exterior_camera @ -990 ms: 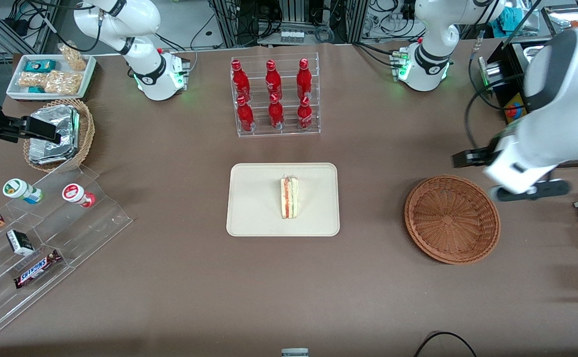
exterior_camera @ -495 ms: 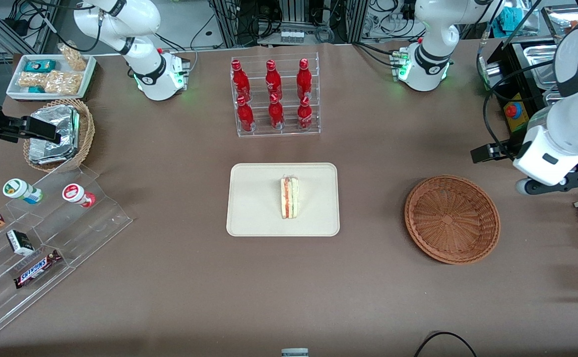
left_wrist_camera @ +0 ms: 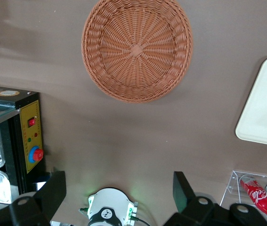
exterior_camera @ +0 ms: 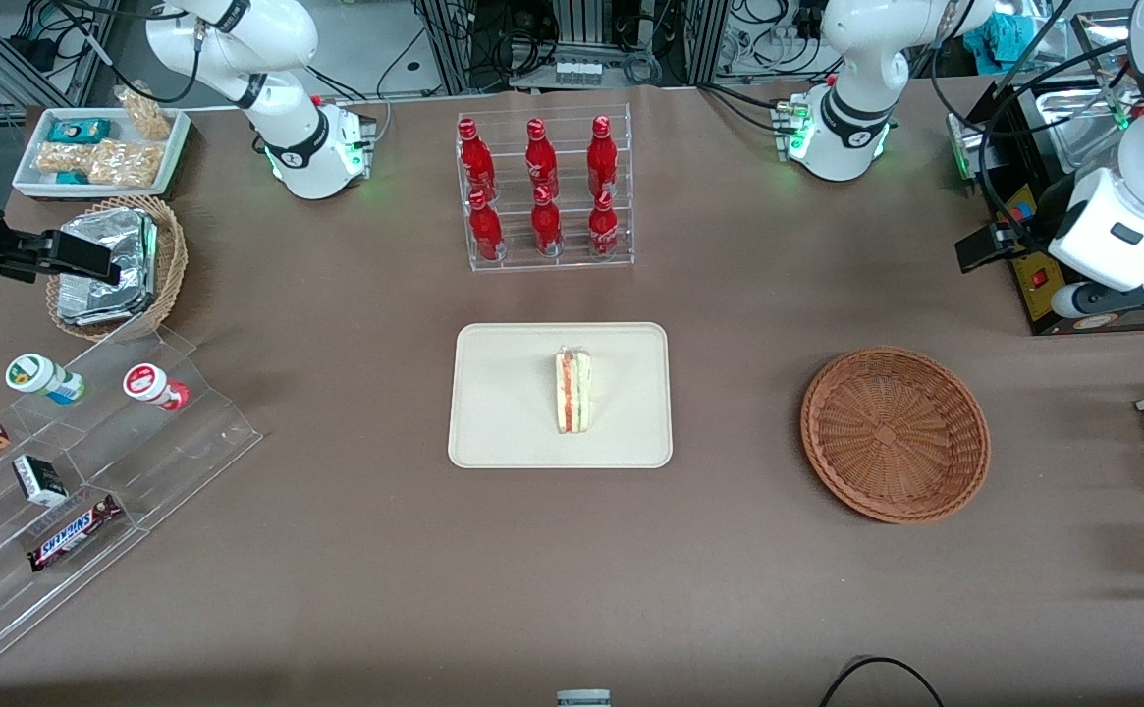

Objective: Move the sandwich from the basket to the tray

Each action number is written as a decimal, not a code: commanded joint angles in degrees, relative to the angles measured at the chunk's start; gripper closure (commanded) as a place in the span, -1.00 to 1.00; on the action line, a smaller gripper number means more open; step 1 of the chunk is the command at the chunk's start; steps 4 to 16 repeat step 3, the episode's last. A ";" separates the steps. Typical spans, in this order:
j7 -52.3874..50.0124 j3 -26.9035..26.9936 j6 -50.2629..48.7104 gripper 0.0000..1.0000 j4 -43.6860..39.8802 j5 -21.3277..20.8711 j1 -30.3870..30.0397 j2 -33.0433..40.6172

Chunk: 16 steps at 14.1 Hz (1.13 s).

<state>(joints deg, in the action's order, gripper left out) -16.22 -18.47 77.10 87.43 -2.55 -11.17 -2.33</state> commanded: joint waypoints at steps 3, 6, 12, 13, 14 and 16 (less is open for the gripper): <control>1.27 -0.96 0.95 -1.00 -0.68 0.79 -1.39 -0.04; 1.27 -0.96 0.95 -1.00 -0.68 0.79 -1.39 -0.04; 1.27 -0.96 0.95 -1.00 -0.68 0.79 -1.39 -0.04; 1.27 -0.96 0.95 -1.00 -0.68 0.79 -1.39 -0.04; 1.27 -0.96 0.95 -1.00 -0.68 0.79 -1.39 -0.04; 1.27 -0.96 0.95 -1.00 -0.68 0.79 -1.39 -0.04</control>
